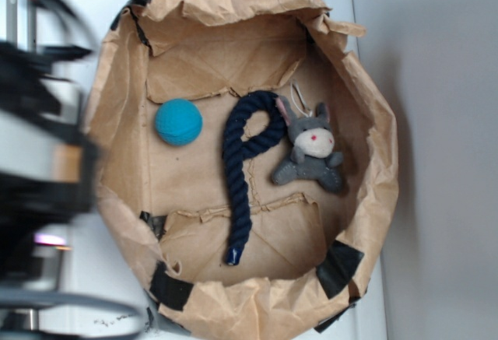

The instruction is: Grab the blue ball.

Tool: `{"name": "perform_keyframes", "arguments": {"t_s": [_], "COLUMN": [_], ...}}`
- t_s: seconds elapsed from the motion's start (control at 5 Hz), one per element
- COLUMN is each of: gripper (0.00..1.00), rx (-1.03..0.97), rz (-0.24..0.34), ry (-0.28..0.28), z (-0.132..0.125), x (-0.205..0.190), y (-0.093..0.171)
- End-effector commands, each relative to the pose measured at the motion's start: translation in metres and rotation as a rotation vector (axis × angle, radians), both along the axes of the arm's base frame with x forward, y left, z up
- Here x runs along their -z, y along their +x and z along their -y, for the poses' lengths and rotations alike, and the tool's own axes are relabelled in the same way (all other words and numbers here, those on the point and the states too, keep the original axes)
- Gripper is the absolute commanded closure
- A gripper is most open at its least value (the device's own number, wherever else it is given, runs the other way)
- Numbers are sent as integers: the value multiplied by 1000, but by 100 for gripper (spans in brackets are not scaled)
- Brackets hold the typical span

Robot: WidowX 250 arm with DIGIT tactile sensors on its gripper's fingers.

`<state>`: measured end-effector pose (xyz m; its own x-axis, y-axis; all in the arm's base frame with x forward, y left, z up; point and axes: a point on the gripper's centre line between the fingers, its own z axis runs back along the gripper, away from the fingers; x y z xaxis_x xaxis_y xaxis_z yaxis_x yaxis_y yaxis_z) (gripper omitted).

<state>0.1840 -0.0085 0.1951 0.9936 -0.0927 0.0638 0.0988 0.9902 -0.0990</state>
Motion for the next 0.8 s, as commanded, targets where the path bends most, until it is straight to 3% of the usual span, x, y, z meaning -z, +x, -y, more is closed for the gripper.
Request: {"name": "perform_keyframes", "arguments": {"t_s": [0.0,0.2,0.6], "gripper": [0,0,0], "rx": [-28,71,137], "rz": [79,84,68], "ry": [-61,-97,-74], "z": [-3,-15,-38], "x": [10,49,107], "y": [60,66,71]}}
